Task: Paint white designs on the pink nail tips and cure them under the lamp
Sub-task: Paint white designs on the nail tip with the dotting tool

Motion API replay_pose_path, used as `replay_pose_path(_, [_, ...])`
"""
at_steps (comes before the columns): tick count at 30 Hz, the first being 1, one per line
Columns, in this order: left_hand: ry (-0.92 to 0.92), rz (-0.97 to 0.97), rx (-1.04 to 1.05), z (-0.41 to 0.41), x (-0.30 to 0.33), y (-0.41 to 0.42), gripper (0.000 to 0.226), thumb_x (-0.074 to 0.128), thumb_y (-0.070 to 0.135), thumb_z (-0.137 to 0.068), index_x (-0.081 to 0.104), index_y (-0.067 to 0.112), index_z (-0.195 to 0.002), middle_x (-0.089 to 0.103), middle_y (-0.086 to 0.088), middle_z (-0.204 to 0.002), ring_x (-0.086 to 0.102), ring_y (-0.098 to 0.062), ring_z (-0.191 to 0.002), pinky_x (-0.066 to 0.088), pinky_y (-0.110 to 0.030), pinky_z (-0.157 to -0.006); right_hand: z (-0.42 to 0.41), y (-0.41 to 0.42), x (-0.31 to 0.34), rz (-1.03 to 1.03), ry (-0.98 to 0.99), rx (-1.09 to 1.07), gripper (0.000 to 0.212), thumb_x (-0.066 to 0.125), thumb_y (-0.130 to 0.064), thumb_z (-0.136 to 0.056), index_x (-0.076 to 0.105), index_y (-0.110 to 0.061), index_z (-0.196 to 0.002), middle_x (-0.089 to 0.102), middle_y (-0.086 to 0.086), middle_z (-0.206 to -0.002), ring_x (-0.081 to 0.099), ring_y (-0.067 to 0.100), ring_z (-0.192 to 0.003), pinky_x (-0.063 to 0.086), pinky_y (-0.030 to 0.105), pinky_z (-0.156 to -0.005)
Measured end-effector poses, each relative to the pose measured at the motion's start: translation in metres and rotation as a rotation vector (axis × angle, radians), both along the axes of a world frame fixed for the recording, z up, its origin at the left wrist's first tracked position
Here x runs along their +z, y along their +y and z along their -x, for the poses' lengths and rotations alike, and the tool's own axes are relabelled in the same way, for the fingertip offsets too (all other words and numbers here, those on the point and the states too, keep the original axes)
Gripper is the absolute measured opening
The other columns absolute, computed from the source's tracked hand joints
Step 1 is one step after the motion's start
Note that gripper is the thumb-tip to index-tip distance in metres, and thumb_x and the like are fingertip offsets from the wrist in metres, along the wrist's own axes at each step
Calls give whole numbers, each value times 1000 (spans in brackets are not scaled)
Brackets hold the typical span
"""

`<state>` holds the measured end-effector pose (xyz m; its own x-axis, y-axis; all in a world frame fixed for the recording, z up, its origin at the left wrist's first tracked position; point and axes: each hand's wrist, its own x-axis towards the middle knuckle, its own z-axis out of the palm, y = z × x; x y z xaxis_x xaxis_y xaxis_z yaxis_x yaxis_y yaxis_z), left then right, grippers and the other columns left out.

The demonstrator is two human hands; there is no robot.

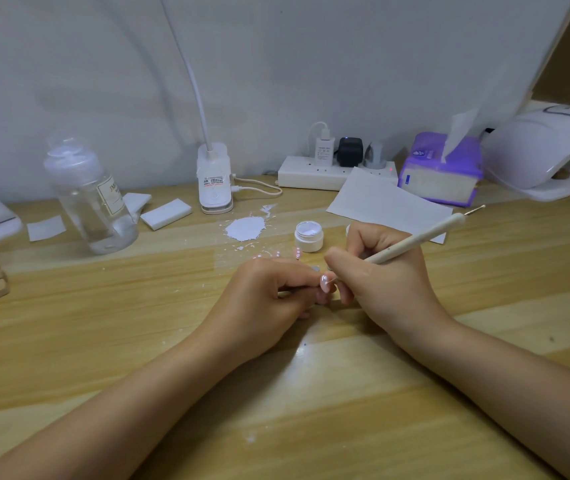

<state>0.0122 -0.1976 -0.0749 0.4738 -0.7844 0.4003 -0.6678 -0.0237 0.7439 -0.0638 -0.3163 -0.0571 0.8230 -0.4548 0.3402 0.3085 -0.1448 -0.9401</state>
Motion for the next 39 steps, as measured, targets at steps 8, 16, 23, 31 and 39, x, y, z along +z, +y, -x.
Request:
replay_pose_path(8, [-26, -11, 7, -2, -2, 0, 13, 61, -2, -84, 72, 3, -79, 67, -8, -72, 59, -22, -64, 53, -29, -61, 0, 0, 0, -6, -2, -1, 38, 51, 12, -72, 33, -8, -45, 42, -1, -30, 49, 9, -32, 38, 13, -37])
replay_pose_path(16, [-17, -10, 11, -1, -1, 1, 14, 61, -1, -84, 72, 5, -79, 67, -7, -73, 60, -22, -66, 53, -31, -62, -1, 0, -1, -6, -1, -5, 39, 51, 12, -73, 34, -9, -44, 42, 0, -31, 51, 10, -34, 39, 14, -38])
replay_pose_path(23, [-9, -6, 15, 0, 0, 0, 18, 61, -5, -83, 73, 7, -80, 68, -7, -73, 60, -22, -67, 53, -29, -61, -1, 0, -1, -9, 0, -3, 37, 50, 12, -73, 33, -8, -47, 41, -3, -30, 48, 7, -31, 37, 13, -37])
replay_pose_path(31, [-2, -1, 7, 1, 0, 0, 15, 61, -3, -84, 73, 5, -80, 67, -10, -74, 60, -25, -67, 53, -28, -60, 0, 0, -1, -4, -4, -7, 37, 50, 13, -73, 33, -7, -47, 41, -2, -30, 47, 5, -30, 37, 12, -36])
replay_pose_path(39, [-12, -8, 12, 0, 0, 1, 17, 61, -4, -84, 73, 8, -80, 68, -6, -74, 59, -22, -66, 53, -29, -60, -1, 0, -1, -8, -11, -1, 38, 49, 13, -73, 32, -8, -47, 41, -4, -29, 49, 8, -32, 38, 14, -37])
